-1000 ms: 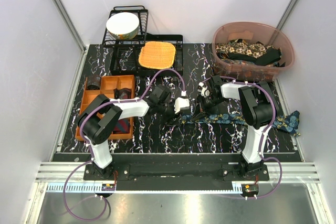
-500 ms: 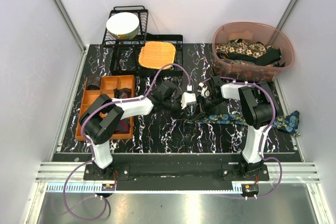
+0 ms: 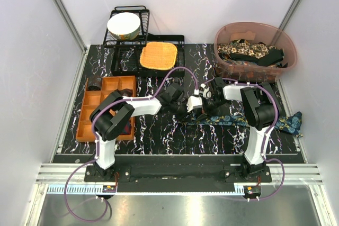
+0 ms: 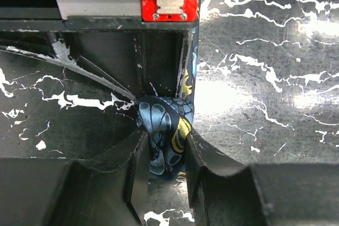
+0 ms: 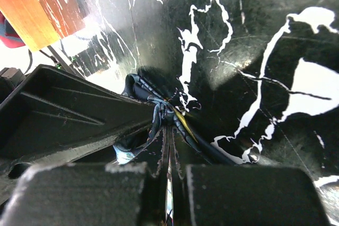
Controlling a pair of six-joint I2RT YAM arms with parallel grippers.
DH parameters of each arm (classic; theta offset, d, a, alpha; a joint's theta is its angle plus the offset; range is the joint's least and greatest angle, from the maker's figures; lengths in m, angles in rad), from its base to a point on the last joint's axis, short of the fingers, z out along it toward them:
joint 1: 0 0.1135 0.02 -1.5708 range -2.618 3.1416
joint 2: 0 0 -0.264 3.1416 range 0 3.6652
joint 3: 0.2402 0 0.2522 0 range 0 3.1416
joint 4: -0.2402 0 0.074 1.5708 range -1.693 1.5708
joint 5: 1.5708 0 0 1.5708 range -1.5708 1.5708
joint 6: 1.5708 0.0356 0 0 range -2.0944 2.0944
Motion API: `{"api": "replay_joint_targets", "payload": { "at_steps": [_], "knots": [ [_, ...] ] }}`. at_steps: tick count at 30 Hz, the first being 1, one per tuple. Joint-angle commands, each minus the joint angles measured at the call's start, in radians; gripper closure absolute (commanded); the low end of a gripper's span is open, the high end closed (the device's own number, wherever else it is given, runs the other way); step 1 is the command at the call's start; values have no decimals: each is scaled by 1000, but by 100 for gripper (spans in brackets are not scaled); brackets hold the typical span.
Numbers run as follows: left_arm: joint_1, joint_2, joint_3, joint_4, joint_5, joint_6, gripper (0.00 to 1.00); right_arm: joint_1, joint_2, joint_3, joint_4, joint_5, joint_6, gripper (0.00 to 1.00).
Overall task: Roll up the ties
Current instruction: Roll the tie at the center of the board.
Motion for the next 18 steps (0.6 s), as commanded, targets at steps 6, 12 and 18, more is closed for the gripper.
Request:
{"api": "replay_joint_targets", "payload": {
  "at_steps": [6,12,18],
  "knots": [
    [-6,33,27,-169,-87,89,71,-12,-96,16,-53,-46,-31,84],
    [-6,32,24,-184,-87,98,71,-63,-154,50,-226,-64,-146,61],
    [-10,36,33,-181,-91,102,71,-63,-116,44,-129,-115,-58,50]
  ]
}}
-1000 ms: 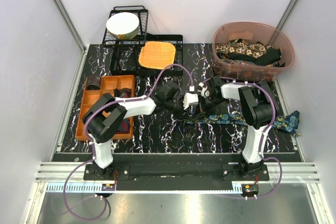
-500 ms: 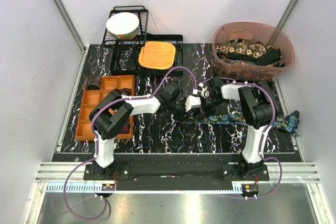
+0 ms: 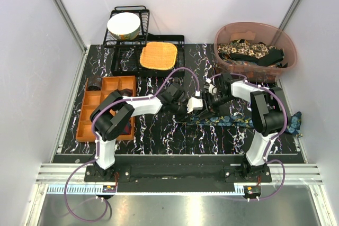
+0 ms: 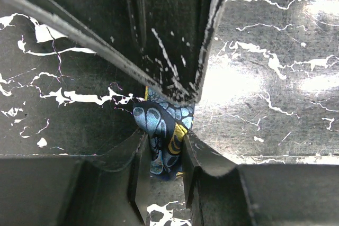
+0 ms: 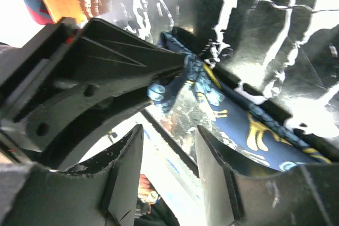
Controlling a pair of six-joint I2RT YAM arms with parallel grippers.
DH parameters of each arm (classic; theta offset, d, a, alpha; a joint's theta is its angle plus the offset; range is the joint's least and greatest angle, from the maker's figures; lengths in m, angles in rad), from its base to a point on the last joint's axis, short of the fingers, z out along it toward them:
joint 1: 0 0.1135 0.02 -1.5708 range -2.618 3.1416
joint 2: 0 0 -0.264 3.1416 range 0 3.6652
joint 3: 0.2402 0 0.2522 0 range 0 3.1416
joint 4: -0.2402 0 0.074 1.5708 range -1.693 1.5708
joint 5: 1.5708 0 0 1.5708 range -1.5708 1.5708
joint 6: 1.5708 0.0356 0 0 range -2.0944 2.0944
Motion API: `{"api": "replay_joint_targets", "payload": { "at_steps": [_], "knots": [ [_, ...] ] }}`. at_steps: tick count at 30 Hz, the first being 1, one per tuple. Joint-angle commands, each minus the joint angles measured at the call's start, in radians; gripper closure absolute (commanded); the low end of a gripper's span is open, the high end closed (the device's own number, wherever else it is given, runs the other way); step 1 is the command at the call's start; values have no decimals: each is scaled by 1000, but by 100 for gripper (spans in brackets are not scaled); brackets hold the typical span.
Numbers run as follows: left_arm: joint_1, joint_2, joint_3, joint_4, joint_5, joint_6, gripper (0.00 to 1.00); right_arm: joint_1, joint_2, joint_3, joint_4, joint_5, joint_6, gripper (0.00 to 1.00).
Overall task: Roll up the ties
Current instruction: Roll the tie at the center of the board.
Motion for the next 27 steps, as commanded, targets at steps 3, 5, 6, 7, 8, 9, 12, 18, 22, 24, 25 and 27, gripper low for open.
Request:
{"api": "replay_joint_targets", "payload": {
  "at_steps": [3,5,6,7,8,9,12,18,22,24,25,27],
  "knots": [
    [-7,32,0,-90,-72,27,71,21,27,10,114,-78,101,53],
    [-7,33,2,-98,-72,35,71,37,36,6,146,-82,118,55],
    [-7,33,2,-99,-75,35,71,40,41,7,154,-81,127,56],
    [-7,33,0,-101,-77,38,71,43,44,1,157,-75,127,57],
    [-7,32,-1,-102,-76,40,71,44,48,-4,160,-61,126,60],
    [-7,32,-1,-101,-74,43,71,44,51,-8,159,-55,121,62],
    [-7,38,0,-104,-71,40,71,43,59,-25,153,-44,111,69],
    [-7,39,8,-106,-72,34,69,43,45,-42,115,-1,71,100],
    [-6,7,-9,-75,-57,18,55,44,73,-44,111,68,61,100],
    [-3,-20,-41,-31,-37,7,44,44,91,-36,111,91,48,100],
    [-1,-43,-49,3,-33,-2,41,43,111,-33,110,115,45,100],
    [-1,-54,-46,23,-30,-12,36,44,128,-25,110,125,35,100]
  ]
}}
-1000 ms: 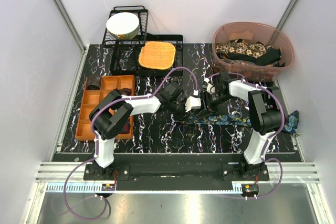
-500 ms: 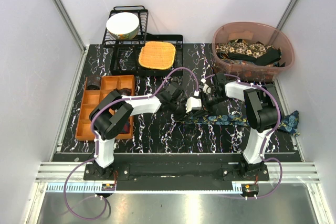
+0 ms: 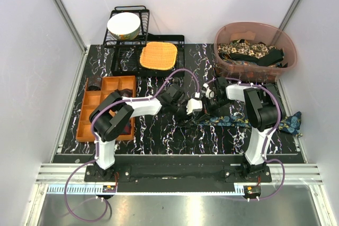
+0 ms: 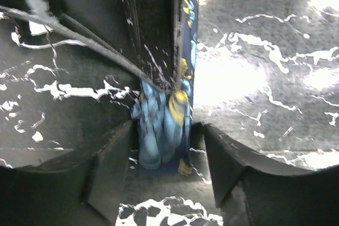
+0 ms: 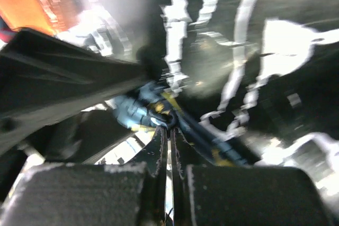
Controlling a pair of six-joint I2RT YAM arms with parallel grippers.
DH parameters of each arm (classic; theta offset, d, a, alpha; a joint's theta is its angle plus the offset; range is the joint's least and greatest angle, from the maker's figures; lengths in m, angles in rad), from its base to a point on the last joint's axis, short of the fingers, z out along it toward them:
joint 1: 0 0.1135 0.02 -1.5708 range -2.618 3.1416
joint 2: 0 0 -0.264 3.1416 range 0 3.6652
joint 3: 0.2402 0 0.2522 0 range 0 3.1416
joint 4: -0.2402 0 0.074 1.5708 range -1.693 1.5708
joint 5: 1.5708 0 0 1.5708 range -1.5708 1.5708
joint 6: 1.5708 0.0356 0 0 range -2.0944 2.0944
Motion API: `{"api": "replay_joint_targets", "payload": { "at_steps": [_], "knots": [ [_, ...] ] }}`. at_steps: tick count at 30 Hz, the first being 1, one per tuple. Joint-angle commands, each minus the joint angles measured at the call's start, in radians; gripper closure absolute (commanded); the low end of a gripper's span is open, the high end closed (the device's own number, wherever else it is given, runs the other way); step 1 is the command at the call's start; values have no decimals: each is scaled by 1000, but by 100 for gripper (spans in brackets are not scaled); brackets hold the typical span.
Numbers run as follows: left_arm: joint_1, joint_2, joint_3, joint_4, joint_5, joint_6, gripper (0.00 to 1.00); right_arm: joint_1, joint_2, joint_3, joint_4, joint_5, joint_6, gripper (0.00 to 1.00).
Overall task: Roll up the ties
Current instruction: Roll the tie at the center of the board.
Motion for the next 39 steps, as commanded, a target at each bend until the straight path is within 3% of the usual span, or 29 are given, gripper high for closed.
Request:
{"api": "replay_joint_targets", "payload": {
  "at_steps": [1,6,16,26,31,32,34,35,36,39],
  "knots": [
    [3,-44,-22,21,-13,-32,34,4,60,19,-19,84,-39,100],
    [0,-36,0,28,-19,-13,29,6,69,37,-22,101,-48,100],
    [-46,25,33,21,-89,31,31,10,47,23,-16,61,-46,100],
    [-64,18,-3,-81,-186,128,72,13,-21,28,-51,31,-37,100],
    [-64,-2,-39,-94,-185,159,80,13,-26,34,-56,41,-29,100],
    [-64,-2,-40,-91,-185,159,80,13,-20,33,-50,45,-28,100],
    [-64,-5,-40,-97,-172,160,69,13,8,31,-31,61,-25,100],
    [-64,-10,-37,-97,-165,156,62,12,17,28,-22,66,-23,100],
    [-63,-17,-36,-91,-163,136,49,13,26,28,-15,81,-22,100],
    [-27,-56,-49,-67,-123,90,42,12,63,31,-11,110,-26,100]
  ]
}}
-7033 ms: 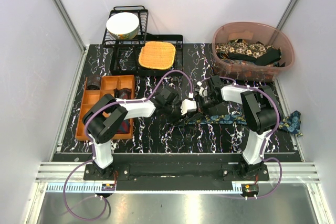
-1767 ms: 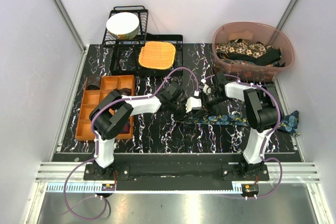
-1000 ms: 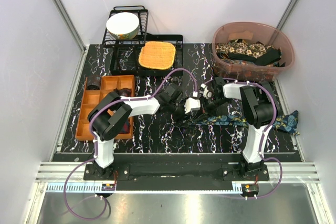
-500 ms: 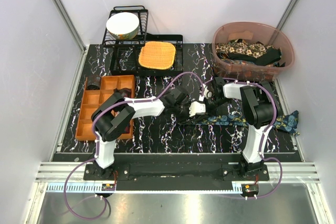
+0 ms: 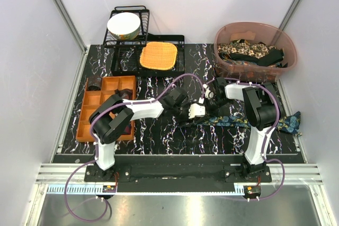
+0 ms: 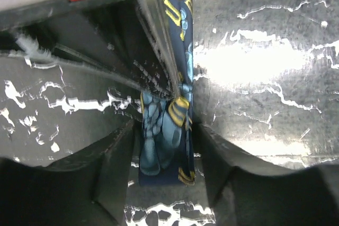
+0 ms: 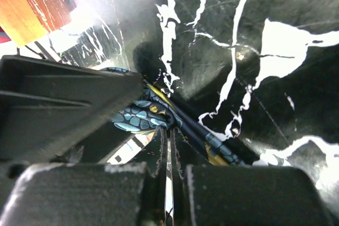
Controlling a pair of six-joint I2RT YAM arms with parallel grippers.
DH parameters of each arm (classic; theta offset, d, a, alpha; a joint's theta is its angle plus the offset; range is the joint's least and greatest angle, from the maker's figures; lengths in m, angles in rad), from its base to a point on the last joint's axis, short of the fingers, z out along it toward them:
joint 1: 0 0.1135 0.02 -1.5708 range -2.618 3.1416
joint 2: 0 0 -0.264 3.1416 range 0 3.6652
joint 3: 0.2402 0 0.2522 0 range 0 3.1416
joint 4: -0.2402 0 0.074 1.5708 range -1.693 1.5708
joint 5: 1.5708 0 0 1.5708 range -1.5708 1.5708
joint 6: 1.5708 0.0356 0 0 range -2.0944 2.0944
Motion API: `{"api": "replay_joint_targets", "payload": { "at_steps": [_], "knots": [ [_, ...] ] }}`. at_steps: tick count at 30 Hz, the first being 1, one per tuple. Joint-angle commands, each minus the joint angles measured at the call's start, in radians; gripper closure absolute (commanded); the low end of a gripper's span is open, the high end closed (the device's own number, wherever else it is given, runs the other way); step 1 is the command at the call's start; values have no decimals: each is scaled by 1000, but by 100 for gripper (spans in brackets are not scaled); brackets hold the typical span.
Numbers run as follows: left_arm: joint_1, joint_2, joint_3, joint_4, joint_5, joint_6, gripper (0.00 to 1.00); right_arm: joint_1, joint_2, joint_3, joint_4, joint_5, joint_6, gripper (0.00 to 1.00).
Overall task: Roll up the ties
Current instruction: Roll the tie at the center of the board.
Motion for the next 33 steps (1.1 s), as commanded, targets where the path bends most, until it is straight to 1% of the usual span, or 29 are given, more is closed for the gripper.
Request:
{"api": "replay_joint_targets", "payload": {
  "at_steps": [1,5,9,14,17,19,24,27,28,31,33],
  "knots": [
    [46,-49,-52,-54,34,-48,39,6,52,9,28,80,-9,100],
    [108,-111,-122,15,99,-87,37,6,62,4,31,97,-9,100],
    [115,-141,-159,80,117,-88,37,4,65,2,30,111,-4,100],
    [118,-126,-144,113,161,-122,37,6,74,7,30,117,-1,100],
    [115,-99,-124,144,168,-141,35,6,78,9,28,120,0,100],
    [115,-84,-103,147,172,-144,36,6,78,9,28,120,0,100],
    [115,-70,-77,127,200,-144,47,6,83,13,30,128,5,100],
    [114,-81,-63,120,229,-144,56,6,88,12,28,130,5,100],
    [111,-82,-58,120,247,-145,60,6,89,13,27,130,5,100],
    [96,-87,-38,120,255,-167,66,4,94,16,27,130,10,100],
    [88,-78,-23,120,258,-194,67,4,97,18,25,128,11,100]
  ]
}}
